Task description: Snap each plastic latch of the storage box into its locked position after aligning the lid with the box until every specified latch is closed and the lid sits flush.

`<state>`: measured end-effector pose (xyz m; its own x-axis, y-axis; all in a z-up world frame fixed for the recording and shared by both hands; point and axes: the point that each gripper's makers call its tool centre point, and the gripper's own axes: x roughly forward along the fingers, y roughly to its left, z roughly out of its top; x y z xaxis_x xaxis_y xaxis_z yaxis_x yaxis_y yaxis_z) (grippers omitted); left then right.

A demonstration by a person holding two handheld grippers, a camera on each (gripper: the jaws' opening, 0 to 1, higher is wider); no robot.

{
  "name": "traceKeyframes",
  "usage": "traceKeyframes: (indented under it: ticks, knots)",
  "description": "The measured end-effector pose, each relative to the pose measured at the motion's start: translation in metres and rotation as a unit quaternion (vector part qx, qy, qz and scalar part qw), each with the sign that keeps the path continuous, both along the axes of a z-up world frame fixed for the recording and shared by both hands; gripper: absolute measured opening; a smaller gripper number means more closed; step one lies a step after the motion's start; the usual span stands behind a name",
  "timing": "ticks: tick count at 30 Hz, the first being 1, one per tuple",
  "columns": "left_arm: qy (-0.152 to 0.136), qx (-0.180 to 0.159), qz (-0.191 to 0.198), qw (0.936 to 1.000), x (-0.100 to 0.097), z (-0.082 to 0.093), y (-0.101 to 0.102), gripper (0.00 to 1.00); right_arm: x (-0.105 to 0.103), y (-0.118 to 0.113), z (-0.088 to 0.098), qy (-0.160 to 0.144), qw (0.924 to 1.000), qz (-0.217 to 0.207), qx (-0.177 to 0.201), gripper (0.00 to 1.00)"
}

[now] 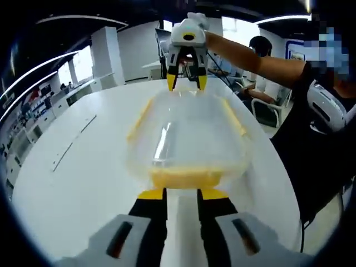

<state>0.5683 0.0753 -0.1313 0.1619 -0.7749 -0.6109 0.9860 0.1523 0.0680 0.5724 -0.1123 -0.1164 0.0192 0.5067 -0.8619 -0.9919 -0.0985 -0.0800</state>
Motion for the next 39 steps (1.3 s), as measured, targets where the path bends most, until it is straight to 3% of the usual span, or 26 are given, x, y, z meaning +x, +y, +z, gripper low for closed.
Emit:
traceKeyframes:
  ticks: [7, 9, 11, 18, 19, 20, 21, 22, 24, 28, 31, 34, 39]
  knots:
    - [0.004, 0.001, -0.004, 1.0, -0.009, 0.006, 0.006, 0.45, -0.002, -0.001, 0.001, -0.001, 1.0, 0.001, -0.001, 0.37]
    - [0.002, -0.006, 0.001, 1.0, -0.007, 0.01, 0.007, 0.6, -0.002, -0.001, 0.002, -0.001, 1.0, 0.0, 0.003, 0.37]
    - [0.029, -0.009, 0.01, 0.9995, -0.013, 0.01, 0.009, 0.69, -0.003, -0.001, 0.002, 0.0, 1.0, -0.001, 0.004, 0.37]
    - [0.016, -0.002, 0.009, 0.9998, -0.016, 0.015, 0.011, 1.0, -0.004, -0.001, 0.002, 0.004, 1.0, -0.003, 0.0, 0.38]
    - [0.015, -0.003, 0.01, 0.9998, -0.017, 0.018, 0.011, 1.0, -0.004, -0.001, 0.003, -0.002, 1.0, 0.004, 0.0, 0.4]
    - [0.015, -0.005, 0.014, 0.9998, -0.016, 0.02, 0.011, 1.0, -0.001, 0.006, 0.009, -0.019, 0.9995, 0.004, 0.026, 0.63]
    - [0.017, -0.006, 0.019, 0.9997, -0.017, 0.024, 0.011, 1.0, -0.002, 0.008, 0.012, -0.012, 0.999, -0.015, 0.041, 0.96]
    - [0.016, -0.006, 0.023, 0.9996, -0.016, 0.027, 0.011, 1.0, -0.008, 0.006, 0.019, 0.002, 0.9989, -0.023, 0.042, 0.92]
    - [0.012, -0.005, 0.036, 0.9993, -0.015, 0.037, 0.013, 1.0, -0.007, 0.007, 0.03, -0.001, 0.9979, -0.036, 0.054, 1.0]
    - [-0.003, -0.012, 0.04, 0.9991, -0.018, 0.055, 0.007, 1.0, -0.002, 0.006, 0.05, -0.029, 0.997, -0.037, 0.061, 1.0]
    - [-0.045, 0.005, 0.048, 0.9978, -0.012, 0.062, 0.004, 1.0, -0.007, 0.006, 0.054, -0.029, 0.9971, -0.04, 0.059, 1.0]
    - [-0.057, 0.011, 0.054, 0.9969, -0.011, 0.067, -0.003, 0.99, -0.01, 0.006, 0.054, -0.032, 0.9974, -0.038, 0.052, 1.0]
    - [-0.049, 0.017, 0.047, 0.9976, -0.015, 0.072, -0.013, 1.0, -0.012, 0.009, 0.053, -0.041, 0.9975, -0.035, 0.046, 1.0]
